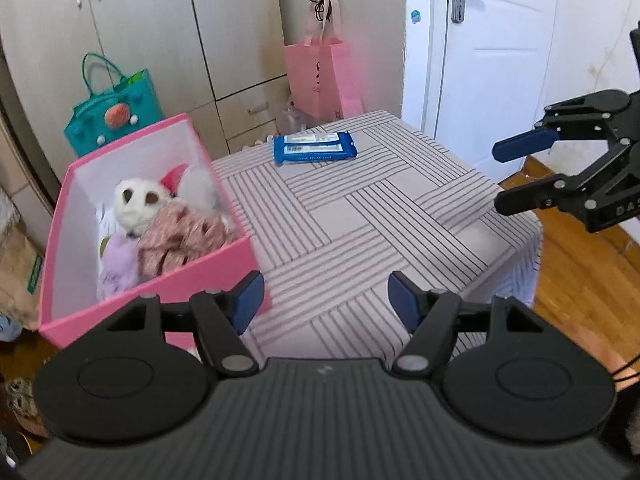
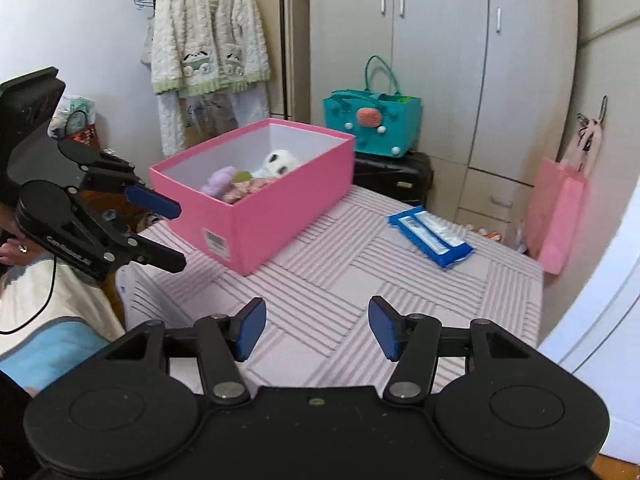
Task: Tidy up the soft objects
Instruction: 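Close both tools on the blue wet-wipes packet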
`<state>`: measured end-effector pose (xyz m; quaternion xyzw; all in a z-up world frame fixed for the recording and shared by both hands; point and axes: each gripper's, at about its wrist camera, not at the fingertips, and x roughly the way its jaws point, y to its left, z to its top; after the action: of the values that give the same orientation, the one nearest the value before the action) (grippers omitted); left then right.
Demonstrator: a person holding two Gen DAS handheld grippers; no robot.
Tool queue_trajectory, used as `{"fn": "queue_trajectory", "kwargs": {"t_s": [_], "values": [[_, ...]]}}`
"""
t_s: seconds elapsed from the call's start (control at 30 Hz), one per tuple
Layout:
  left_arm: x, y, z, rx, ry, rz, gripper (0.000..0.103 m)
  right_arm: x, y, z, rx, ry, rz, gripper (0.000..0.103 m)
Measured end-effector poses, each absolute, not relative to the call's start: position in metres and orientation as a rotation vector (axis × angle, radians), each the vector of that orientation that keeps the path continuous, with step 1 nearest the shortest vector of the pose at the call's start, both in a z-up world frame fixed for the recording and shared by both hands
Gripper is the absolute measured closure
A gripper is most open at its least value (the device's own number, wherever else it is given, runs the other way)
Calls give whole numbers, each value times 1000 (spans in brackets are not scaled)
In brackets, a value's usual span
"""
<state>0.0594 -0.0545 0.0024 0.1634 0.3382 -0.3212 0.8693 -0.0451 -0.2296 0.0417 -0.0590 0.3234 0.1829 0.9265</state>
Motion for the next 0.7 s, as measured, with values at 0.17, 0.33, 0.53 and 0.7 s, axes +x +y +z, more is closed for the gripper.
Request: {"fn": "queue_trajectory", "kwargs": {"t_s": [0.17, 0.33, 0.53, 0.7], "values": [[88, -83, -7, 272, 756, -688, 35, -27, -255, 26, -93, 642, 358, 37], [117, -111, -16, 209, 770, -687, 35, 4, -279, 4, -88, 594, 311, 33], [147, -143, -21, 140, 724, -676, 35, 53, -306, -26, -40, 589, 239, 30], [181, -169, -30, 98, 690, -615, 35, 89, -313, -50, -58, 598, 207, 30]]}}
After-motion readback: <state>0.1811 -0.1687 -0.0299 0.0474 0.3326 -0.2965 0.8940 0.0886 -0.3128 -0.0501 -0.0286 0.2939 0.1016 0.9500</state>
